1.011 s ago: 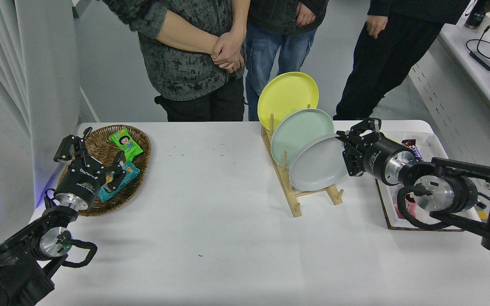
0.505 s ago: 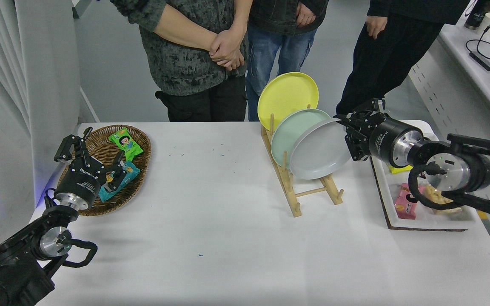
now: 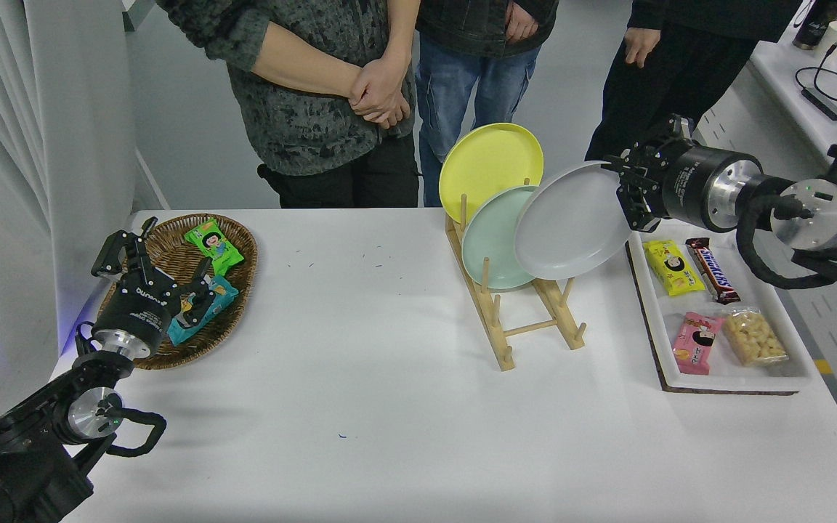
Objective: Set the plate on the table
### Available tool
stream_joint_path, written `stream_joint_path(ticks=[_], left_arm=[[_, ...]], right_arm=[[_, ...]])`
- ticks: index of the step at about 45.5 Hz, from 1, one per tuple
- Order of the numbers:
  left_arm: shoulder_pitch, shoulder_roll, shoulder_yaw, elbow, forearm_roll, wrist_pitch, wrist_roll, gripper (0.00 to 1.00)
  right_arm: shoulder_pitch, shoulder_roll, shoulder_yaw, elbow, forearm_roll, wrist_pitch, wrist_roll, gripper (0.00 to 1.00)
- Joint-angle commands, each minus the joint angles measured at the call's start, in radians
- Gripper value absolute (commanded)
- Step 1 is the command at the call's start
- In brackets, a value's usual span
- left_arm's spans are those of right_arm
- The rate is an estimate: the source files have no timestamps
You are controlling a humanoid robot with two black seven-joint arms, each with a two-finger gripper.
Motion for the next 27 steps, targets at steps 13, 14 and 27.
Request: stream_joint_path(ticks=[13,14,27], left_arm=[[0.0,-0.001,0.0,0.0,0.0,-0.001,0.001,0.98],[0.0,-0.001,0.0,0.0,0.0,-0.001,0.001,0.98],[0.0,-0.001,0.0,0.0,0.0,-0.001,0.001,0.98]], right_arm=[[0.053,-0.106,-0.35,-0.114,0.224,0.335,0.047,0.0],[0.071,-0.109,-0.396,-0.106,0.267,0.351,0.055,0.0],[0.111,-0.155,-0.499,-0.006,0.563,0.372,0.059,0.0]])
